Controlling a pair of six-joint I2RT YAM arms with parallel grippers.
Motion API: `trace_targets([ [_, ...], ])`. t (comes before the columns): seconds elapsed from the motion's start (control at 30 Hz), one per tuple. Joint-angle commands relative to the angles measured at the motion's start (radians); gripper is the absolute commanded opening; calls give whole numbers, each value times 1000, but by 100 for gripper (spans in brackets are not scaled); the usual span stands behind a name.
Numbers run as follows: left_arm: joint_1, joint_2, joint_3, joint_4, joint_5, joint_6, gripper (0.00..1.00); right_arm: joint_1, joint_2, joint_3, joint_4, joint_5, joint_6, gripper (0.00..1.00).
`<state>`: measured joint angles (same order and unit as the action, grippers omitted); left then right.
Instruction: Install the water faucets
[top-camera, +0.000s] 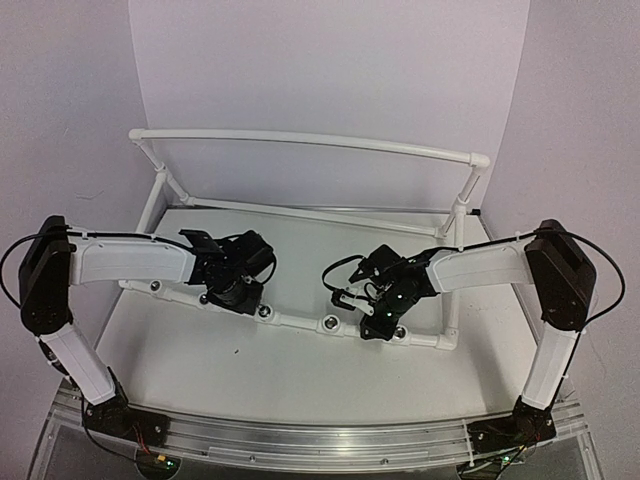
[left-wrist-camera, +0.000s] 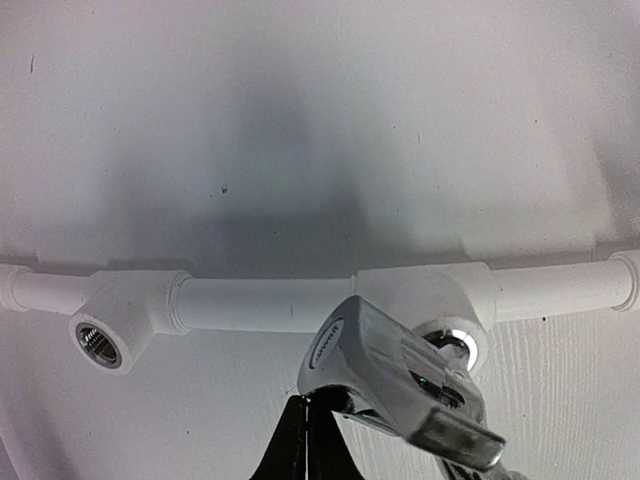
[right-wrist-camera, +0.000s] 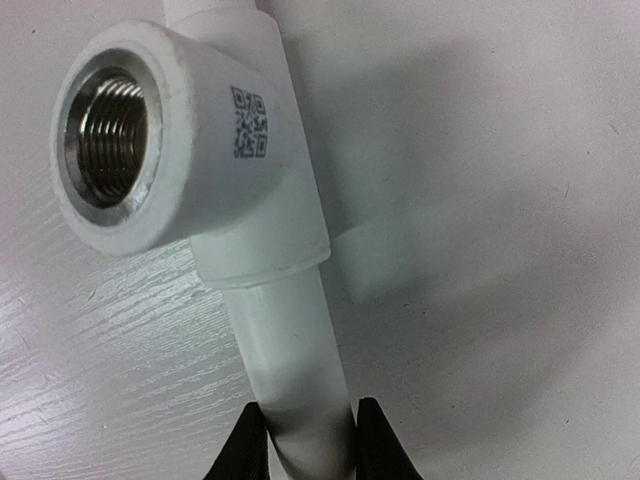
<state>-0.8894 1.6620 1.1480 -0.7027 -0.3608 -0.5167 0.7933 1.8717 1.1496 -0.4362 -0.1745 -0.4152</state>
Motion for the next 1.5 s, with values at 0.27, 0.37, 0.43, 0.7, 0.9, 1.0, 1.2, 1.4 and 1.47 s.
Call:
trace_targets([
  [0.27,9,99,171,110,117,148,4,-37,63,-41,-48,110,85,21],
  [0.37,-2,93,162,138,192,185,5,-36,63,-37,-49,114,87,23],
  [0.43,-20,88,155,147,217,209,5,-37,61,-33,-48,120,87,24],
  [0.7,-81,93,137,108,244,226,4,-37,66,-21,-48,129,89,26],
  [0.9,-114,74,99,28,223,196,4,-37,71,-20,-49,129,89,26],
  [1.0,-115,35,52,7,200,161,4,-37,75,-18,-48,127,91,27],
  [1.2,-115,-19,0,-61,118,103,5,-37,79,-16,-48,127,90,29],
  [1.4,-103,-46,-49,-45,32,64,4,-37,90,-7,-48,125,91,28],
  [1.47,-73,-60,-74,2,43,70,4,-37,92,-7,-50,123,91,28],
])
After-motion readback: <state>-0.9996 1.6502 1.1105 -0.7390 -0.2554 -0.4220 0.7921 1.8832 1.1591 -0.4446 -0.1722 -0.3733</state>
